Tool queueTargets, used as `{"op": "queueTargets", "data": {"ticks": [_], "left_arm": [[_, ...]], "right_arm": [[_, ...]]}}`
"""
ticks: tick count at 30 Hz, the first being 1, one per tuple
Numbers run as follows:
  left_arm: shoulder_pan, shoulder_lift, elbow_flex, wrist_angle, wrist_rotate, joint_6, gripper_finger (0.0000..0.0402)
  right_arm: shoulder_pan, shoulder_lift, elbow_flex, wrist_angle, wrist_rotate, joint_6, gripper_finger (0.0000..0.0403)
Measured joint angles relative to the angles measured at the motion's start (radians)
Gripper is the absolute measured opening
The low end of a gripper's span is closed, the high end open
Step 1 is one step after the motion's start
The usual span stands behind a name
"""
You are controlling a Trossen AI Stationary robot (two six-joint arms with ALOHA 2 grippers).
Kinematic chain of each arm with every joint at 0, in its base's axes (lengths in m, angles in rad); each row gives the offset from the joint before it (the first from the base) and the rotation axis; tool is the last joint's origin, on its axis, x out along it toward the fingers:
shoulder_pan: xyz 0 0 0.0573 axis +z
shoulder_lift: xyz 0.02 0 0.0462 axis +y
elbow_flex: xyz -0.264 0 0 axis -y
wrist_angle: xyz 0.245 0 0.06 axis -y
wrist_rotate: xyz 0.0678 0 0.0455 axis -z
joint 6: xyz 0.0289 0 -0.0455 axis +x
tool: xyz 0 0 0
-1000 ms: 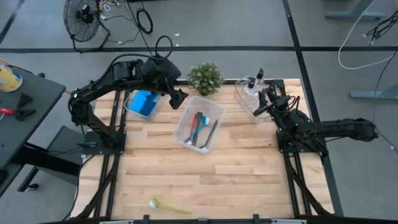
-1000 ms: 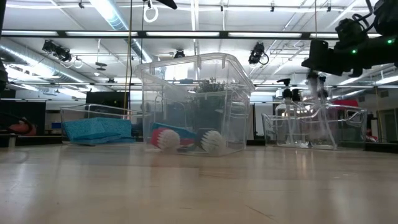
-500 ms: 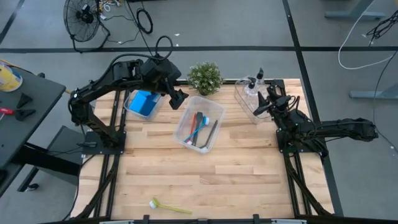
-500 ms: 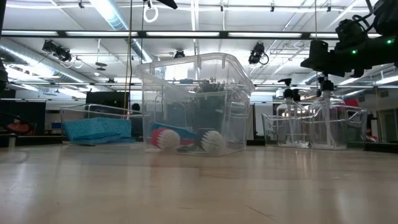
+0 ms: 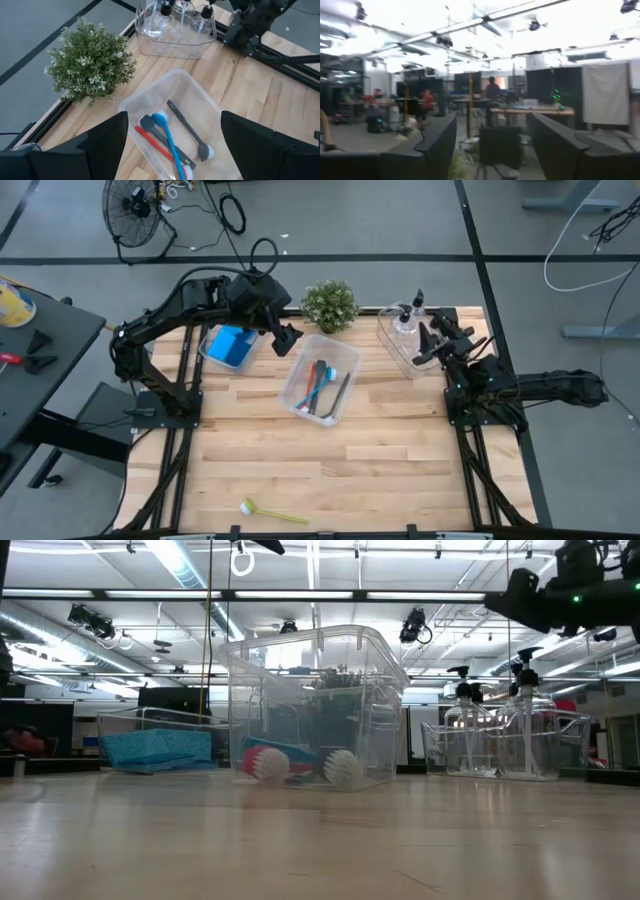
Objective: Pick & Place Kitchen Sink Supplies
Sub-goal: Put the yellow dish brush into the middle transparent bin
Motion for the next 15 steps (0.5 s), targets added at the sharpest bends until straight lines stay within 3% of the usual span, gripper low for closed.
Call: {"op": "queueTargets", "data": {"ticks": [3, 9, 15], "left_arm": [[0.0, 0.0, 0.0, 0.003, -0.005, 0.001, 0.0321], [-0.004, -0.015, 0.002, 0.005, 0.006, 0.01, 0.0321], [-0.049, -0.04, 0.001, -0.026, 0.013, 0.102, 0.0321]], "right_arm": [[0.01, 0.0, 0.038, -0.033, -0.033, 0.009, 0.0249], [0.029, 0.001, 0.176, -0.274, -0.042, 0.044, 0.0249], [0.042, 0.001, 0.292, -0.458, -0.178, 0.173, 0.0249]]}}
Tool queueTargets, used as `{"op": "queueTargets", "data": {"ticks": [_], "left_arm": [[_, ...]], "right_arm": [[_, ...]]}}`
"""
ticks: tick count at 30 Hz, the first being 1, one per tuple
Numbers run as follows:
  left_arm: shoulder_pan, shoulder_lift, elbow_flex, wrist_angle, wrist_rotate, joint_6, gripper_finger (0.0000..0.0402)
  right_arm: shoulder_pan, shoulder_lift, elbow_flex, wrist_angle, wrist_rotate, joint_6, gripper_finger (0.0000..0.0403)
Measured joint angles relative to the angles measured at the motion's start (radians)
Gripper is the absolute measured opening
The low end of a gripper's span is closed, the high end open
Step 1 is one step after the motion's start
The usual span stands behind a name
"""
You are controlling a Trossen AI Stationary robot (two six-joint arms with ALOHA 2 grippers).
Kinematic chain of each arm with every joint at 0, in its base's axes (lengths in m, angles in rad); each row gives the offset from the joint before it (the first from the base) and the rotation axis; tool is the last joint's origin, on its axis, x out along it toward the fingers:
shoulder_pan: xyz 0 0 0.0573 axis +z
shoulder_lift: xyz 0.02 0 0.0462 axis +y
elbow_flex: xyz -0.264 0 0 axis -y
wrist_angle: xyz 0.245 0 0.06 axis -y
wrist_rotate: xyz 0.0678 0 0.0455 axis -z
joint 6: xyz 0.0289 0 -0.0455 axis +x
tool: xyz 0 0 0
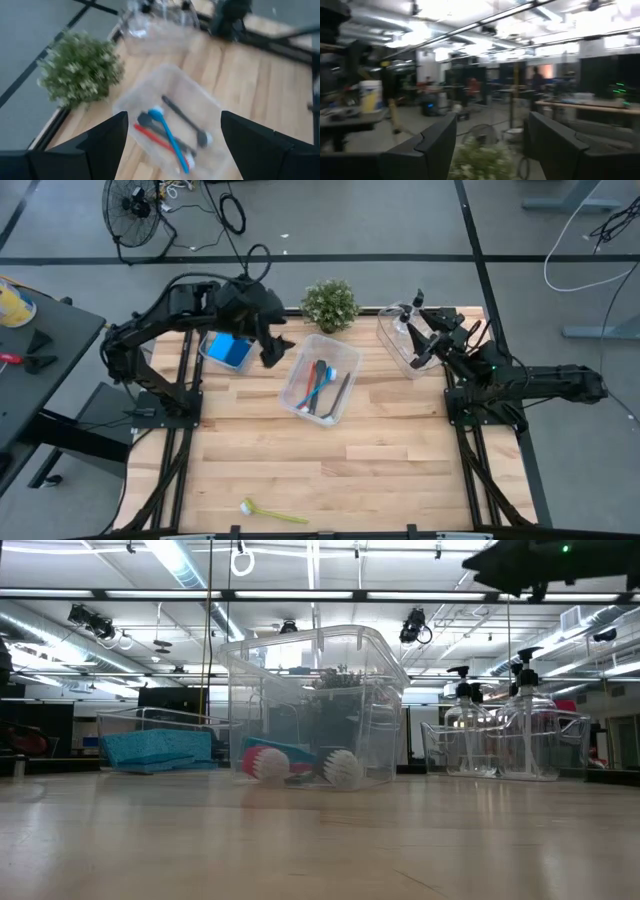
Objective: Pick & Place Kitchen Sink Supplies
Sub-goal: Put the yellow dish brush into the middle transparent bin
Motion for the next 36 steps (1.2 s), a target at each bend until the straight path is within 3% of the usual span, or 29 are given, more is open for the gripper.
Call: {"op": "queueTargets", "data": {"ticks": [5, 10, 17, 21, 29, 36], "left_arm": [[-0.074, -0.016, -0.001, -0.051, 0.001, 0.031, 0.0321], [-0.179, -0.027, 0.0, -0.077, 0.067, 0.031, 0.0321], [-0.311, -0.024, -0.001, -0.224, 0.077, 0.014, 0.0321], [-0.391, -0.023, -0.018, -0.229, 0.102, 0.004, 0.0321], [-0.549, -0.023, -0.094, -0.19, 0.13, 0.037, 0.0321], [-0.651, -0.023, -0.246, 0.016, 0.185, -0.049, 0.0321]], "right_arm": [[0.037, 0.017, 0.113, -0.17, -0.061, -0.004, 0.0249], [0.073, 0.055, 0.228, -0.337, -0.109, 0.0, 0.0249], [0.115, 0.128, 0.3, -0.354, -0.11, 0.0, 0.0249], [0.141, 0.168, 0.32, -0.353, -0.111, 0.0, 0.0249], [0.172, 0.219, 0.33, -0.353, -0.11, 0.0, 0.0249], [0.173, 0.224, 0.33, -0.353, -0.11, 0.0, 0.0249]]}}
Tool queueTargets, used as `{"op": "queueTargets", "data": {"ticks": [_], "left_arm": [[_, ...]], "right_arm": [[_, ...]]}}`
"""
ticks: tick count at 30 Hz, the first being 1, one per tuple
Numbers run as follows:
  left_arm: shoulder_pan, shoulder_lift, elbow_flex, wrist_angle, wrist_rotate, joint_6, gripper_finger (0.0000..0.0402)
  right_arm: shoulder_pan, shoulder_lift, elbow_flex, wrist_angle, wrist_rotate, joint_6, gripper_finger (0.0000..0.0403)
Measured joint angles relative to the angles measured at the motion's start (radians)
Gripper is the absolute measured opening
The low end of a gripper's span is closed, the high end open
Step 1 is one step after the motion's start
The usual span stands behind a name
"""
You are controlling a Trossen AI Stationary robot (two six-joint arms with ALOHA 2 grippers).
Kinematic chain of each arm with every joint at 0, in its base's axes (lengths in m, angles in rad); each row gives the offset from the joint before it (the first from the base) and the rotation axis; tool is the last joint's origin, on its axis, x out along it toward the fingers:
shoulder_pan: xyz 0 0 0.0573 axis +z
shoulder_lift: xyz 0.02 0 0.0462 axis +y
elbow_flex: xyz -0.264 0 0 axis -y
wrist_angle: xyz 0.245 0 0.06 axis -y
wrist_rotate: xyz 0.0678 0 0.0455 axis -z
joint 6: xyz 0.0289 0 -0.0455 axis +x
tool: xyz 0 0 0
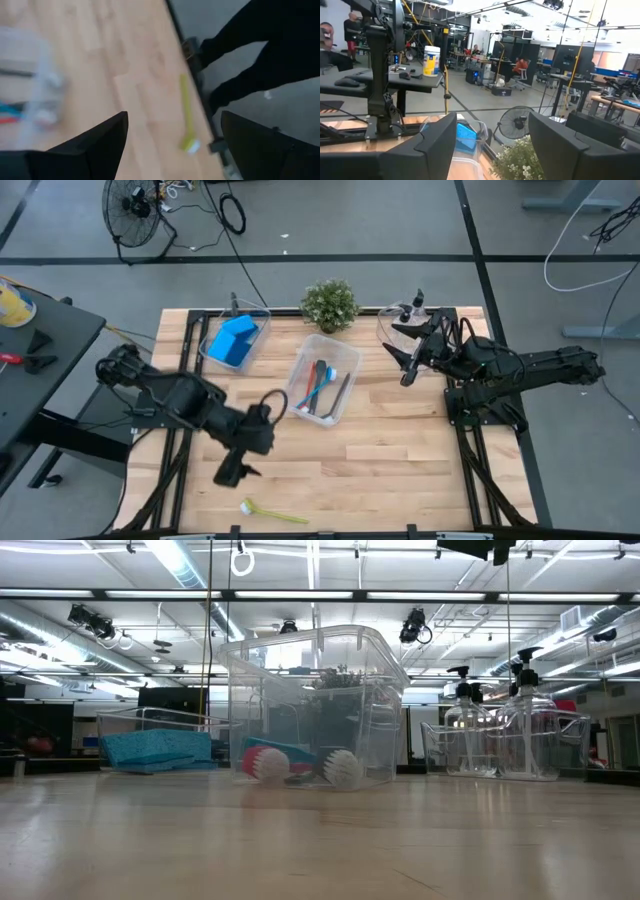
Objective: Pick & Place Kitchen Sink Supplies
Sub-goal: Put the yellow dish brush into the middle transparent bin
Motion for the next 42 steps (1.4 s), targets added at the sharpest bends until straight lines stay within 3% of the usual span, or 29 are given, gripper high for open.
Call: {"op": "queueTargets", "data": {"ticks": [6, 12, 21, 25, 38, 42], "left_arm": [[-0.064, 0.0, -0.117, 0.213, -0.004, -0.078, 0.0321], [-0.115, 0.007, -0.175, 0.259, -0.036, -0.08, 0.0321], [-0.158, 0.122, -0.176, 0.363, -0.047, -0.111, 0.0321], [-0.175, 0.175, -0.176, 0.379, -0.014, -0.181, 0.0321], [-0.281, 0.31, -0.176, 0.367, 0.004, -0.185, 0.0321], [-0.308, 0.364, -0.176, 0.349, 0.003, -0.185, 0.0321]], "right_arm": [[0.0, 0.0, 0.0, -0.002, 0.0, 0.0, 0.0249], [-0.001, 0.0, 0.0, -0.015, -0.019, 0.0, 0.0249], [-0.001, 0.0, 0.0, -0.096, -0.119, 0.001, 0.0249], [-0.001, 0.0, 0.0, -0.098, -0.128, 0.0, 0.0249], [-0.001, 0.0, 0.0, -0.117, -0.128, 0.013, 0.0249], [-0.001, 0.0, 0.0, -0.167, -0.202, 0.067, 0.0249]]}}
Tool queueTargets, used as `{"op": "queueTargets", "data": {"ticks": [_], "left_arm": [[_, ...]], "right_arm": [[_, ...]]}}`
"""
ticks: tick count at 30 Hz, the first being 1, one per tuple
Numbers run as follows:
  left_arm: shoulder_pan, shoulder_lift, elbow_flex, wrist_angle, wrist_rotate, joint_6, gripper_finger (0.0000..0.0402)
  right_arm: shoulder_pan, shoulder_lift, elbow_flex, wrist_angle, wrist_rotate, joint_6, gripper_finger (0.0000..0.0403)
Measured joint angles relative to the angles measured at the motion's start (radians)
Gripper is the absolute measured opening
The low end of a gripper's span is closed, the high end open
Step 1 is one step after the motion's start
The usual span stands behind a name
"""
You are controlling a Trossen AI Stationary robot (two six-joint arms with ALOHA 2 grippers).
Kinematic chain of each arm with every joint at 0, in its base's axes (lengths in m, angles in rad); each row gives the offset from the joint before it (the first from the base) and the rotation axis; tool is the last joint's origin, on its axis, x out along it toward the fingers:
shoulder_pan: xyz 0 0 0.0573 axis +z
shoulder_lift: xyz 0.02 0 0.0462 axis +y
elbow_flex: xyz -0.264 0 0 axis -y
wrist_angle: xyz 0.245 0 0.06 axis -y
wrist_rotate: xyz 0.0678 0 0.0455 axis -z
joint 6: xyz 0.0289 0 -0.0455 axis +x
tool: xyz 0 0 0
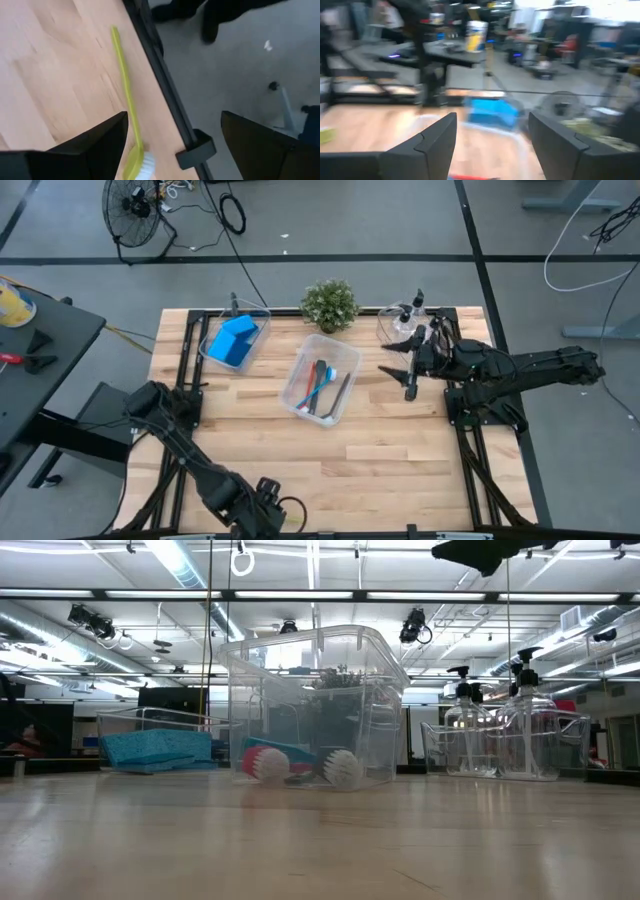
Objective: Pick & Place Kitchen Sink Supplies
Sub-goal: Put the yellow dish brush into the middle transparent bin
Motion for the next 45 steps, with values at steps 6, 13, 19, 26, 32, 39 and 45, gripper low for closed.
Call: {"op": "queueTargets", "data": {"ticks": [6, 13, 19, 26, 32, 39, 45], "left_arm": [[-0.017, 0.075, 0.0, -0.003, -0.007, -0.026, 0.0321], [-0.019, 0.129, 0.0, -0.002, -0.021, -0.131, 0.0321], [-0.019, 0.148, 0.0, 0.001, -0.028, -0.132, 0.0321], [-0.018, 0.177, 0.0, -0.005, -0.058, -0.13, 0.0321], [-0.016, 0.186, -0.038, -0.002, -0.058, -0.143, 0.032], [-0.014, 0.186, -0.083, 0.028, -0.059, -0.155, 0.032], [-0.012, 0.186, -0.118, 0.041, -0.062, -0.155, 0.0302]], "right_arm": [[0.001, 0.0, 0.0, -0.057, -0.205, 0.044, 0.0235], [0.001, -0.028, -0.001, -0.12, -0.293, 0.129, 0.0175], [0.002, -0.077, -0.001, -0.173, -0.429, 0.175, 0.0117], [0.031, -0.145, -0.001, -0.251, -0.501, 0.208, 0.0084], [0.049, -0.194, 0.019, -0.392, -0.373, 0.217, 0.0071], [0.051, -0.198, 0.187, -0.729, -0.252, 0.141, 0.0053], [0.051, -0.2, 0.242, -0.769, -0.212, 0.143, 0.0043]]}}
